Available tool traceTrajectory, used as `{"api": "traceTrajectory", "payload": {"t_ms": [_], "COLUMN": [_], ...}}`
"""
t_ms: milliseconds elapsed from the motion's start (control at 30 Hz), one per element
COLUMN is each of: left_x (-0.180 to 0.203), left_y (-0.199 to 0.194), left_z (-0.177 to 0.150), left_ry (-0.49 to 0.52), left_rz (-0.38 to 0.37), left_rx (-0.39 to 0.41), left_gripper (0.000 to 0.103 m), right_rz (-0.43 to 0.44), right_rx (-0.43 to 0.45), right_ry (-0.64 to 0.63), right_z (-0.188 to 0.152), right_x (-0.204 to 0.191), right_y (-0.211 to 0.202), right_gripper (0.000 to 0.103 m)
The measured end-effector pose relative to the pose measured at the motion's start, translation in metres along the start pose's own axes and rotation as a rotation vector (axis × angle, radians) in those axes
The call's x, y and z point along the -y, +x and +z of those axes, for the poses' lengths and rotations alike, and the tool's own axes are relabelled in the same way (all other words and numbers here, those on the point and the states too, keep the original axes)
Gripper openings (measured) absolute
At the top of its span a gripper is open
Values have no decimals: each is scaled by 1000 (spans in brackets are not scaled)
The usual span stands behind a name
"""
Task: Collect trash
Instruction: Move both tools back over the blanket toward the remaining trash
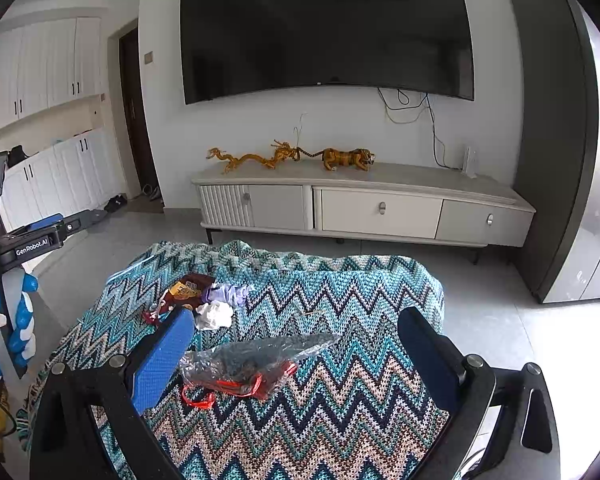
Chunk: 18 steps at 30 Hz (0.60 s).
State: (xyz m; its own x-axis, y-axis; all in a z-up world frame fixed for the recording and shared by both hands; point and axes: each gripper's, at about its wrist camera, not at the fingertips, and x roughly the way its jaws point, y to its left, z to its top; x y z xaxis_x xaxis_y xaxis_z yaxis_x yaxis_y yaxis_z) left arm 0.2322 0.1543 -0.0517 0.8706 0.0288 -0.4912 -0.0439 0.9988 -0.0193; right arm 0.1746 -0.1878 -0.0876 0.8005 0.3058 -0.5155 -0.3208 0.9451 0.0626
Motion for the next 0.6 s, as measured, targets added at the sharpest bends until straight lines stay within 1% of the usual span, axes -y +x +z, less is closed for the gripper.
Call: {"api": "traceTrajectory", "payload": {"t_ms": [400, 500, 600], "left_x": [21, 26, 34], "left_y": [20, 26, 36], "left_z": [-14, -19, -26], "left_ry": [44, 55, 76], "left_rz": [-67, -96, -142], "left_rx": [-55, -74, -102], "left_gripper": [89, 89, 89], "right_rz": [22, 27, 33], "right_rx": [-51, -67, -84], "right_ry": [12, 15, 23], "right_z": [-11, -15, -19], "right_x": [5, 6, 8], "right_y": [15, 21, 27], "right_gripper": [103, 103, 101]}}
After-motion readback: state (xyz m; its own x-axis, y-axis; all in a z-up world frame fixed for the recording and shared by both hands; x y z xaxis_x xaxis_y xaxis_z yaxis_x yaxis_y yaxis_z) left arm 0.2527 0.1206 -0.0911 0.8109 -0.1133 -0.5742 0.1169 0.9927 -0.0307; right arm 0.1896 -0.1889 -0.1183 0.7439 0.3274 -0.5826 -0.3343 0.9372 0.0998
